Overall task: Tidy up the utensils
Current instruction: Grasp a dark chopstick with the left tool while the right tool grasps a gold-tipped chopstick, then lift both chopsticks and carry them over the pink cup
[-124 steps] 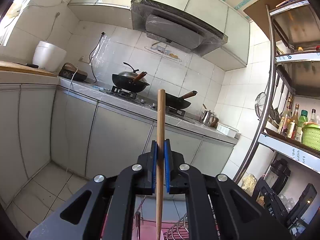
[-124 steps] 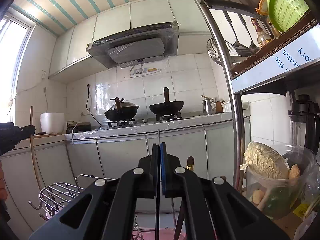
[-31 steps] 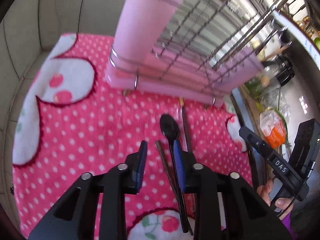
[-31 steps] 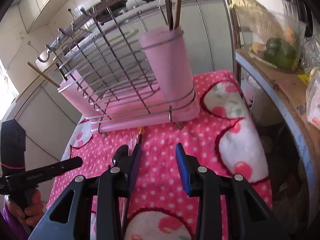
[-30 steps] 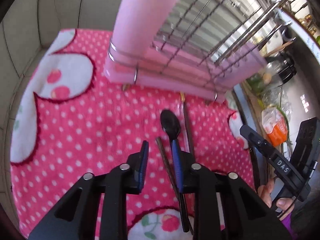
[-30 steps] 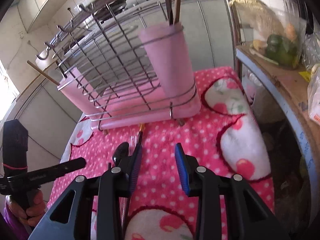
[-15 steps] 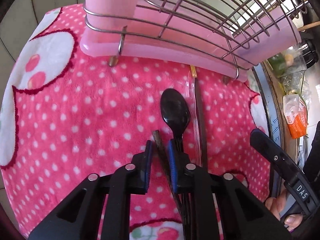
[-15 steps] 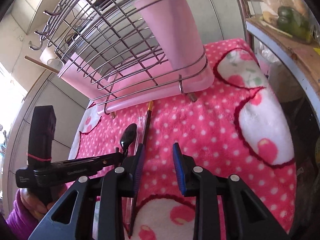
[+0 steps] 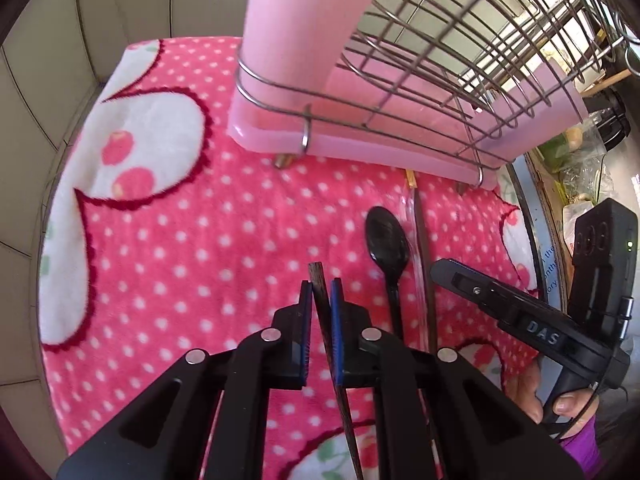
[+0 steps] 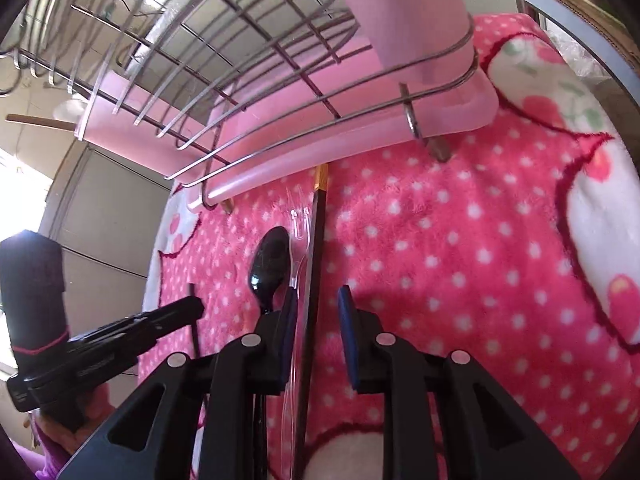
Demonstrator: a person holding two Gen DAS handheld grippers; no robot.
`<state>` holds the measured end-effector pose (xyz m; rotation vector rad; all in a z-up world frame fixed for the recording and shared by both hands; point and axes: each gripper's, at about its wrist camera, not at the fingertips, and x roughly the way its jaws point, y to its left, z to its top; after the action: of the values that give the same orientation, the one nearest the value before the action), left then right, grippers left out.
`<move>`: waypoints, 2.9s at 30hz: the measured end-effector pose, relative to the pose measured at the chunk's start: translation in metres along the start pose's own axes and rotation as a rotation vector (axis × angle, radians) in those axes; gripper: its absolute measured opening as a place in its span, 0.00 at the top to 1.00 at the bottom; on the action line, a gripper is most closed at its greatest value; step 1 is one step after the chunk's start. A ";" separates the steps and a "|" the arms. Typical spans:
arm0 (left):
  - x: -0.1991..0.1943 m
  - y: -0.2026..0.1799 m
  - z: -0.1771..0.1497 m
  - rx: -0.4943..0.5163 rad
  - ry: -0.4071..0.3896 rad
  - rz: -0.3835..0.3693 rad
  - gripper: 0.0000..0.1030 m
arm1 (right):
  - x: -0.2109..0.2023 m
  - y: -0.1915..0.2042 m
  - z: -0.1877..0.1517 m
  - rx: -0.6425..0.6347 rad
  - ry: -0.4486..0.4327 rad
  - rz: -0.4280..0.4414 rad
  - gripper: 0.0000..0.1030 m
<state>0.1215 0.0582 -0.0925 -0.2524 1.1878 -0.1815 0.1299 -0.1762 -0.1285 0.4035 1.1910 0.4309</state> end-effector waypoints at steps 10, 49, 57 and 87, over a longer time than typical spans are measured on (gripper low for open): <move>0.006 0.014 0.005 0.002 0.025 -0.006 0.92 | 0.005 0.004 -0.003 0.034 -0.012 -0.003 0.94; 0.057 -0.015 0.033 0.040 0.128 0.015 0.91 | 0.009 0.002 0.033 -0.025 0.053 -0.112 0.94; 0.022 -0.014 0.024 0.060 0.008 -0.041 0.93 | -0.057 0.011 0.021 -0.081 -0.130 -0.060 0.94; -0.234 -0.057 0.080 0.060 -0.853 -0.097 0.94 | -0.299 0.091 0.061 -0.301 -1.048 -0.064 0.94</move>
<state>0.1100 0.0750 0.1605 -0.2936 0.3238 -0.1679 0.0851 -0.2594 0.1753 0.2620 0.1154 0.2669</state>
